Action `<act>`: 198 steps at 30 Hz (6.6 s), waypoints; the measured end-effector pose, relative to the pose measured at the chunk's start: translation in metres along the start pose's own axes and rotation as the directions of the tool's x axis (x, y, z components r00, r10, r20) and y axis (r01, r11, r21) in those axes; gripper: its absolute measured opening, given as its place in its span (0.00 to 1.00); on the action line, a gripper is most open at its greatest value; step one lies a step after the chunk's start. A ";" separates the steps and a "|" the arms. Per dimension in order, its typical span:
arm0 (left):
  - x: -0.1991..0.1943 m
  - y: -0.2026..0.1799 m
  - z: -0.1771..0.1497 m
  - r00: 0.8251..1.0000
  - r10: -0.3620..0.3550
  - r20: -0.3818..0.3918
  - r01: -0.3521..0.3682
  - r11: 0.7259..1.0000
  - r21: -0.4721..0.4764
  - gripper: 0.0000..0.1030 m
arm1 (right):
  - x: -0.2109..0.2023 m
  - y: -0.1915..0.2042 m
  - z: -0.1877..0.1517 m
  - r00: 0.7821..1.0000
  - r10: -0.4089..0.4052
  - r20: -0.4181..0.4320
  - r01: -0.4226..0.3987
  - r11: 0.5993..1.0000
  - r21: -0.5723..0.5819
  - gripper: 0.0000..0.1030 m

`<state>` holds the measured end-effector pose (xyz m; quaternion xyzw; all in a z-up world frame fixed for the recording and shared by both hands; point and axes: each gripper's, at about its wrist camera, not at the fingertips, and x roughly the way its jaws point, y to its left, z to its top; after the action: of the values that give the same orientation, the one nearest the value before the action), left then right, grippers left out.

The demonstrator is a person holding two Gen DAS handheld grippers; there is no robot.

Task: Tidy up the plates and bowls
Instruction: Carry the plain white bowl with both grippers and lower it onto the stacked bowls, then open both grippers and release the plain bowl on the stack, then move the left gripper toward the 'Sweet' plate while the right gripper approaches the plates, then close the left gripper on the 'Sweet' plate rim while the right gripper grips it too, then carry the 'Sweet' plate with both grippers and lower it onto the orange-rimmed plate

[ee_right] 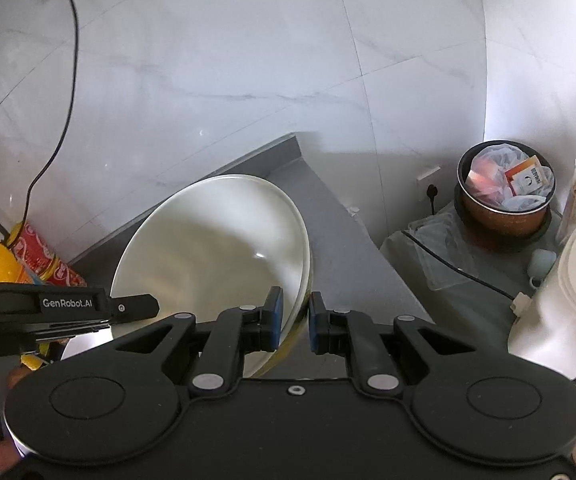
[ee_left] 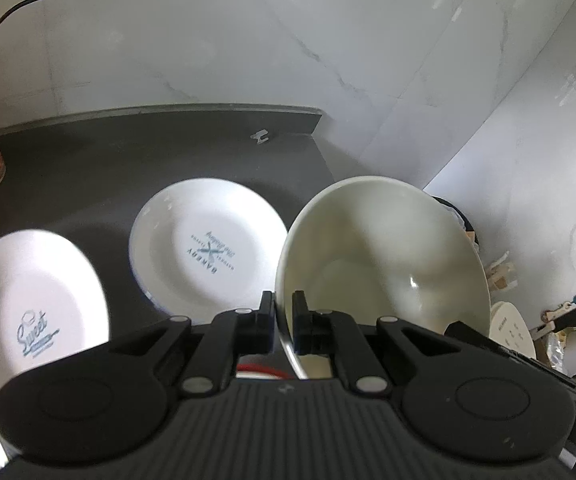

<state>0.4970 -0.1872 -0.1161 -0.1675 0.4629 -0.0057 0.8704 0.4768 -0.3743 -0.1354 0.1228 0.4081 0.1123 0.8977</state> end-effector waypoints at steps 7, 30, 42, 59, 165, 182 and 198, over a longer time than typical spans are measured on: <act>-0.027 0.026 -0.020 0.999 -0.034 -0.001 0.034 0.999 -0.024 0.06 | -0.019 0.023 -0.023 1.000 -0.017 -0.009 0.017 1.000 -0.016 0.13; -0.041 0.077 -0.073 0.994 -0.017 -0.112 0.017 1.000 -0.001 0.06 | -0.033 0.060 -0.091 0.994 -0.073 -0.085 0.070 0.997 -0.042 0.13; -0.031 0.083 -0.088 0.989 0.004 -0.145 -0.004 1.000 0.002 0.06 | -0.023 0.062 -0.106 0.985 -0.103 -0.137 0.093 0.992 -0.082 0.13; -0.037 0.090 -0.087 0.993 -0.009 -0.119 0.008 1.000 -0.002 0.09 | -0.009 0.066 -0.110 0.975 -0.149 -0.164 0.129 0.984 -0.126 0.14; 0.014 0.331 -0.061 0.979 0.167 -0.117 -0.204 0.768 -0.607 0.17 | 0.218 0.219 -0.060 0.816 0.014 -0.578 -0.172 0.960 -0.219 0.24; -0.026 0.333 -0.048 0.990 0.129 -0.059 -0.139 0.813 -0.565 0.12 | 0.173 0.209 -0.050 0.876 0.118 -0.468 -0.221 0.961 -0.170 0.11; -0.086 0.347 -0.063 0.996 0.082 -0.029 -0.086 0.873 -0.480 0.12 | 0.102 0.229 -0.084 0.925 0.137 -0.354 -0.192 0.974 -0.125 0.11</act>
<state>0.3468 0.1364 -0.1828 -0.3580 0.4601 0.1464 0.7992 0.4553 -0.1165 -0.1897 0.0643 0.5363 0.2387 0.8070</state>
